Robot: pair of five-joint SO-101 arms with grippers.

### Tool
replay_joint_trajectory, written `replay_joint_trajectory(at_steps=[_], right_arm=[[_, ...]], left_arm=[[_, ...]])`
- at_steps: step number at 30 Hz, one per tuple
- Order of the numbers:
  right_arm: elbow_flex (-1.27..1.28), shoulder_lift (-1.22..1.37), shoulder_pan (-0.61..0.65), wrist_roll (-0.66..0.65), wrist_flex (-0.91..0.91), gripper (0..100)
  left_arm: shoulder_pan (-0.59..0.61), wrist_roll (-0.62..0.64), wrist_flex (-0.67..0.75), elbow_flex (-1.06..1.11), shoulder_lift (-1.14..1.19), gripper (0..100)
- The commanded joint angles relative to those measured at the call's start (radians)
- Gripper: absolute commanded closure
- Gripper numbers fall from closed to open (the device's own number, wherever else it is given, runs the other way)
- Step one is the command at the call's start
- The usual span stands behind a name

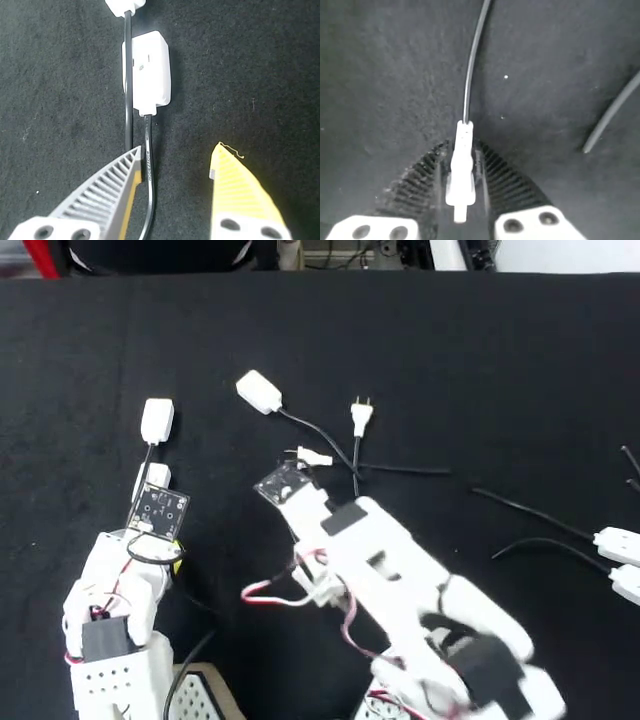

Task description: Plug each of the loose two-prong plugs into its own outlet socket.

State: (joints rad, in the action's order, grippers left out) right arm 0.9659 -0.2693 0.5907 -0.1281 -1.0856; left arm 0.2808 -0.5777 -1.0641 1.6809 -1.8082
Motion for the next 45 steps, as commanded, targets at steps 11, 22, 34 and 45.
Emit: replay_joint_trajectory(at_steps=[11, 22, 34, 45], right_arm=[[-0.458, 0.526, 0.008, -0.005, -0.242, 92.7], [-0.504, 0.541, 0.005, -0.040, -0.282, 98.7], [-0.363, 0.236, -0.080, -0.040, -0.178, 98.6], [0.027, -0.565, -0.074, 0.040, 0.043, 98.6]], left_arm=[[0.008, -0.008, -0.006, 0.019, -0.009, 77], [0.010, -0.008, -0.026, 0.019, -0.009, 77], [0.012, -0.009, -0.031, 0.019, -0.009, 77], [0.012, -0.009, -0.031, 0.019, -0.009, 77]])
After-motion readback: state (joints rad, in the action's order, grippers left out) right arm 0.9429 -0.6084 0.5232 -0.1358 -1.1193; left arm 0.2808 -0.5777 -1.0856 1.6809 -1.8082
